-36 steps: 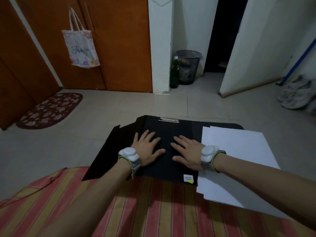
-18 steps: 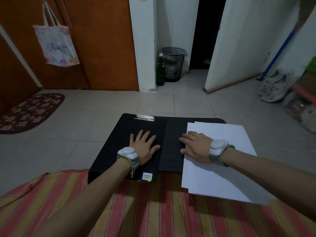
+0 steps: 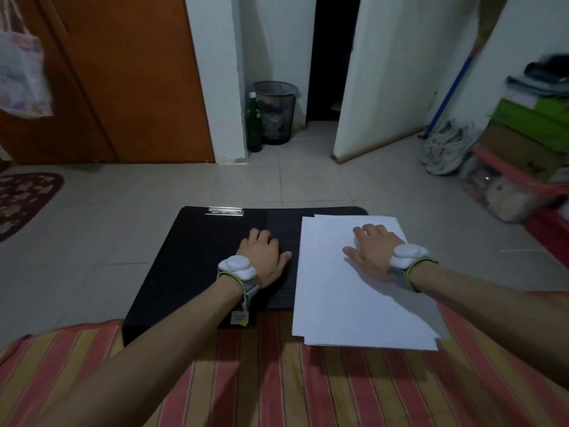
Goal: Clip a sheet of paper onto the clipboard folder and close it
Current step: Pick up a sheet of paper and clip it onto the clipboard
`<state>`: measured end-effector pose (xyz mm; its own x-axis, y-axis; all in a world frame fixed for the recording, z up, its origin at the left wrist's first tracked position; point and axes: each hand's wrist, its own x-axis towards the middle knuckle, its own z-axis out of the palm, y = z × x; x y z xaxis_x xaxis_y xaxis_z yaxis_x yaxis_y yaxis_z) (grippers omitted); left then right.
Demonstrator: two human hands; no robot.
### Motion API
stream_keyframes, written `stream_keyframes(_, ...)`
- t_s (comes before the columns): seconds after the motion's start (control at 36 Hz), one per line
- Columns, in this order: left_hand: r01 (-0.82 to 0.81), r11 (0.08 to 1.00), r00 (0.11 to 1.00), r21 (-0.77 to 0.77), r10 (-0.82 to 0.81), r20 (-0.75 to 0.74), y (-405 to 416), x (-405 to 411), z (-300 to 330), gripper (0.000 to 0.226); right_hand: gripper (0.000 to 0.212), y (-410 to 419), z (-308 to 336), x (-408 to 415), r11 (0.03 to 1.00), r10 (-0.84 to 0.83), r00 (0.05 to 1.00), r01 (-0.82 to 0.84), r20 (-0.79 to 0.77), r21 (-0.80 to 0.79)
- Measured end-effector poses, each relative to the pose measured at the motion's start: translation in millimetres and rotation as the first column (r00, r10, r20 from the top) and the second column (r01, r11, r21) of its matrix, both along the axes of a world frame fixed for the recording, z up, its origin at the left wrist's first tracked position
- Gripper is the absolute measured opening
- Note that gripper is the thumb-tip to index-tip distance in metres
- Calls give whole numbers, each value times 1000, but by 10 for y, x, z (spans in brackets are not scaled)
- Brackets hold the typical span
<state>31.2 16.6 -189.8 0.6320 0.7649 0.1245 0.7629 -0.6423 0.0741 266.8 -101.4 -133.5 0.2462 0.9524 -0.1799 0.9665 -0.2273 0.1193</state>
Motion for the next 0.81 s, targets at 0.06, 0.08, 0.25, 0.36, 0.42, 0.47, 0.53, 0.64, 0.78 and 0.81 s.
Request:
stream_keyframes(0.06,22,999,1000,-26,-23,-8,-59,194,-4,57,64,-96,32,130,994,-108,994,108,-17,-24)
stream_keyframes(0.08,24,999,1000,-49,-25,-15,-82,286,-17,58,66,-151,39,193,987,-157,987,156,-26,-29)
stream_keyframes(0.25,18,999,1000,-37,-18,2,-94,455,-134,59,80,-289,-209,266,812,-504,832,548,-233,199)
stream_keyframes(0.36,36,999,999,32,-37,30,-137,430,-225,52,93,-267,-350,439,698,-678,656,716,-333,-12)
stream_keyframes(0.42,9,998,998,60,-13,60,-187,429,-256,48,96,-227,-381,457,699,-678,633,712,-373,-63)
stream_keyframes(0.47,-41,998,995,51,36,93,-222,430,-254,44,95,-163,-385,390,710,-671,627,697,-395,-100)
stream_keyframes(0.53,-75,997,992,5,74,102,-245,440,-236,40,92,-105,-382,308,696,-679,603,710,-418,-106)
stream_keyframes(0.64,-136,980,976,-147,158,150,-271,433,-142,39,64,-27,-344,156,715,-539,634,692,-555,96)
stream_keyframes(0.78,-198,885,943,-422,290,166,-261,444,97,41,41,22,-132,-45,707,-427,642,676,-637,208)
stream_keyframes(0.81,-194,869,936,-456,302,178,-254,456,120,40,38,24,-134,-60,759,-414,697,619,-585,200)
